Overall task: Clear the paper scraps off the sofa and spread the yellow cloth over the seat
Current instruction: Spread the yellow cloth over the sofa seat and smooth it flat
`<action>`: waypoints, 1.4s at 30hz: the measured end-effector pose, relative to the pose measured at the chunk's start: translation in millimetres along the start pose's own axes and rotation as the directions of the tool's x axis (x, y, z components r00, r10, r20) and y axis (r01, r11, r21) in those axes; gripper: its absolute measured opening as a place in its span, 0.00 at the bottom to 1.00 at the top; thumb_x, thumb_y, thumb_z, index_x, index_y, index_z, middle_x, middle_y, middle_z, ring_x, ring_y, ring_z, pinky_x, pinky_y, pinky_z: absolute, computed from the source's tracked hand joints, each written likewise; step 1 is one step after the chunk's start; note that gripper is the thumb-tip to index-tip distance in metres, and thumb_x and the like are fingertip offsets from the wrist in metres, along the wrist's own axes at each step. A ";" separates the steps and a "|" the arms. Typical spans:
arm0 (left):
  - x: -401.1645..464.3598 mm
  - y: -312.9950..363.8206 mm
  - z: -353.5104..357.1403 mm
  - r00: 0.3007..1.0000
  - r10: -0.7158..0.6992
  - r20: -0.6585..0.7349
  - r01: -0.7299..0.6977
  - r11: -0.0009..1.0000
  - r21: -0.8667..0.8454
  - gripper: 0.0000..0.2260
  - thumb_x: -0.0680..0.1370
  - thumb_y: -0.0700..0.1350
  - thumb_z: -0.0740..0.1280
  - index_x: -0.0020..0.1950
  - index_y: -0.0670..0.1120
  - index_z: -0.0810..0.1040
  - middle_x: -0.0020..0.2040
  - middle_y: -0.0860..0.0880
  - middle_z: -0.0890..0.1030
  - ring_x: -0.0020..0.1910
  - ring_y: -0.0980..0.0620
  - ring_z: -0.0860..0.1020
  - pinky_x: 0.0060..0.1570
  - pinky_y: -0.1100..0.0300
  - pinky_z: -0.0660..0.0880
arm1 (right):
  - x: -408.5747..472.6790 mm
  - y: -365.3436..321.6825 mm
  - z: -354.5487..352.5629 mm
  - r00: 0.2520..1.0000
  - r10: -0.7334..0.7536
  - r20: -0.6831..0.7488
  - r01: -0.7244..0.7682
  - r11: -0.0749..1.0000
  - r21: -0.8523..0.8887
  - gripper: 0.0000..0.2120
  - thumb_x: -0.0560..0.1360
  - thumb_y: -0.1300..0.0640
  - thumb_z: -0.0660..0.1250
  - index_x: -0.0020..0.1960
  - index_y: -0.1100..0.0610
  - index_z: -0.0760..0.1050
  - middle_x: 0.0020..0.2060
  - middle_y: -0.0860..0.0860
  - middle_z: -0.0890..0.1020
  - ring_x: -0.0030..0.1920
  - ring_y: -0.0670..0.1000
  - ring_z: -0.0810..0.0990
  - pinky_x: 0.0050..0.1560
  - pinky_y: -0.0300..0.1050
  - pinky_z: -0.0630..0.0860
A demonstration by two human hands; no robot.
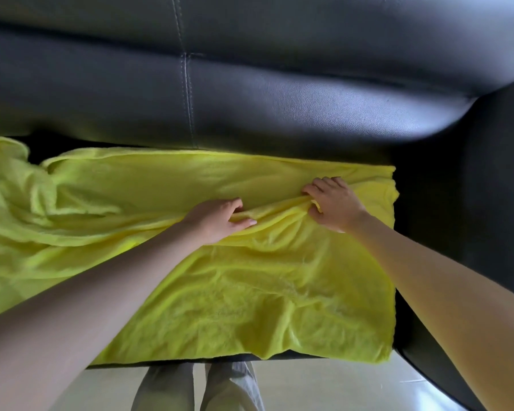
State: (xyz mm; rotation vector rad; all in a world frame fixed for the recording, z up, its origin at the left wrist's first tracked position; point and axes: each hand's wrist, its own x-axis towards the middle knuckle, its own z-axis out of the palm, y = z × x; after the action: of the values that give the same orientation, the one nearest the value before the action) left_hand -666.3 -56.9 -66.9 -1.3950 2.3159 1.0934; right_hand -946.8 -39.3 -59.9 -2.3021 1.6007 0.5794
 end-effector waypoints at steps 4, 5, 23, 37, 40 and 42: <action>-7.1 -10.0 -3.5 0.998 0.060 -0.014 -0.062 0.988 -0.138 0.16 0.74 0.57 0.68 0.53 0.47 0.76 0.46 0.52 0.73 0.47 0.50 0.75 0.44 0.57 0.69 | -1.8 -13.9 -4.6 1.000 0.006 0.014 -0.006 1.000 0.003 0.21 0.74 0.48 0.63 0.64 0.56 0.71 0.58 0.53 0.77 0.60 0.55 0.74 0.65 0.50 0.64; -9.2 -13.9 -4.7 0.998 0.060 -0.021 -0.063 0.985 -0.160 0.14 0.73 0.55 0.70 0.52 0.47 0.75 0.47 0.52 0.72 0.49 0.49 0.75 0.46 0.56 0.71 | -2.3 -15.0 -5.1 1.000 0.023 0.019 -0.023 1.000 0.000 0.21 0.74 0.48 0.63 0.63 0.56 0.71 0.58 0.53 0.77 0.60 0.55 0.74 0.65 0.50 0.64; -45.7 -89.1 -78.0 0.945 -0.304 -0.119 0.235 0.886 -0.400 0.12 0.77 0.44 0.69 0.59 0.43 0.74 0.53 0.47 0.77 0.50 0.48 0.74 0.46 0.59 0.67 | 2.7 16.5 -30.9 0.819 0.246 0.518 -0.509 0.728 0.459 0.32 0.75 0.31 0.46 0.71 0.46 0.68 0.72 0.48 0.68 0.74 0.56 0.60 0.73 0.57 0.46; -31.0 -69.3 -67.9 0.837 -0.546 0.030 0.507 0.754 -0.416 0.19 0.72 0.55 0.66 0.61 0.54 0.74 0.59 0.44 0.77 0.59 0.40 0.72 0.57 0.55 0.65 | 12.0 32.5 -44.6 0.786 0.090 0.612 -0.569 0.493 0.658 0.36 0.63 0.32 0.71 0.65 0.48 0.72 0.65 0.49 0.73 0.67 0.52 0.68 0.69 0.50 0.62; -29.7 -79.5 -75.4 0.849 -0.523 -0.075 0.465 0.807 -0.365 0.16 0.78 0.50 0.66 0.65 0.49 0.75 0.62 0.45 0.77 0.63 0.42 0.72 0.64 0.55 0.64 | 13.8 45.5 -43.9 0.750 0.155 0.643 -0.623 0.493 0.607 0.26 0.77 0.42 0.62 0.71 0.53 0.68 0.69 0.50 0.70 0.72 0.53 0.64 0.71 0.50 0.59; -25.5 -84.8 -78.8 0.839 -0.513 -0.182 0.436 0.833 -0.341 0.15 0.77 0.49 0.67 0.63 0.47 0.76 0.62 0.44 0.78 0.62 0.41 0.73 0.63 0.53 0.66 | 17.1 43.0 -45.5 0.808 0.227 0.544 -0.572 0.525 0.630 0.18 0.76 0.45 0.66 0.60 0.55 0.77 0.55 0.52 0.78 0.61 0.52 0.72 0.57 0.44 0.65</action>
State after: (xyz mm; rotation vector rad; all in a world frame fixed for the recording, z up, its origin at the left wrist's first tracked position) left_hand -568.3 -117.6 -39.2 -2.2088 1.8250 1.1608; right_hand -974.3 -88.6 -27.9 -1.0690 1.7126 0.3050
